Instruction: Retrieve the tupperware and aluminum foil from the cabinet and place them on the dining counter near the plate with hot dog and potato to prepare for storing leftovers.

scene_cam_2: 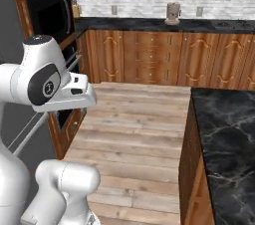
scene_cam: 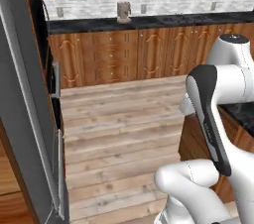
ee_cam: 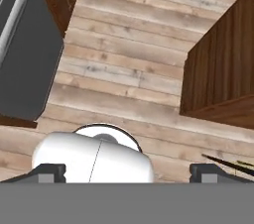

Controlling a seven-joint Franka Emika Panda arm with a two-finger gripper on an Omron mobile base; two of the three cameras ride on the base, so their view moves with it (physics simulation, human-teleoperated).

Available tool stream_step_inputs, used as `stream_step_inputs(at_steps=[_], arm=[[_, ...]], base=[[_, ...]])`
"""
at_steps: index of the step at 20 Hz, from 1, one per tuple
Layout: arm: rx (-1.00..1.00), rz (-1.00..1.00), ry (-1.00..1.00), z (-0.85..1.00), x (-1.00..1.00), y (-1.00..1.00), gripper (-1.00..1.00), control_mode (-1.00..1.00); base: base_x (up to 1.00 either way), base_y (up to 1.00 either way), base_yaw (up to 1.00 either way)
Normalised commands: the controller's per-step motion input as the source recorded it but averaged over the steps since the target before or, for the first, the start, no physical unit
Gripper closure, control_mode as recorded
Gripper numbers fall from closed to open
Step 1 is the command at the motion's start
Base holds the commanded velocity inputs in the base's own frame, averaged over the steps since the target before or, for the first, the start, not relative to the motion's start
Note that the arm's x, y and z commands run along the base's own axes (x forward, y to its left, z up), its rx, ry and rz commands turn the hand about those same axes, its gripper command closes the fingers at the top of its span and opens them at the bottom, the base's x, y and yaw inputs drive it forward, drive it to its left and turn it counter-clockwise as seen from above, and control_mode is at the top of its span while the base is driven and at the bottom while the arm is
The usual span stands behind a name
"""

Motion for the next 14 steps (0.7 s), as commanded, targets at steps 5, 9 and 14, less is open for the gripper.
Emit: stream_step_inputs(at_steps=[5, 9, 14], arm=[[0.00, 0.00, 0.00, 0.00, 0.00, 0.00, -1.00, 1.00], [0.00, 0.00, 0.00, 0.00, 0.00, 0.00, -1.00, 1.00], [0.00, 0.00, 0.00, 0.00, 0.00, 0.00, -1.00, 1.00]], base=[[1.00, 0.45, -0.23], [1.00, 0.00, -0.06], [1.00, 0.00, -0.02]])
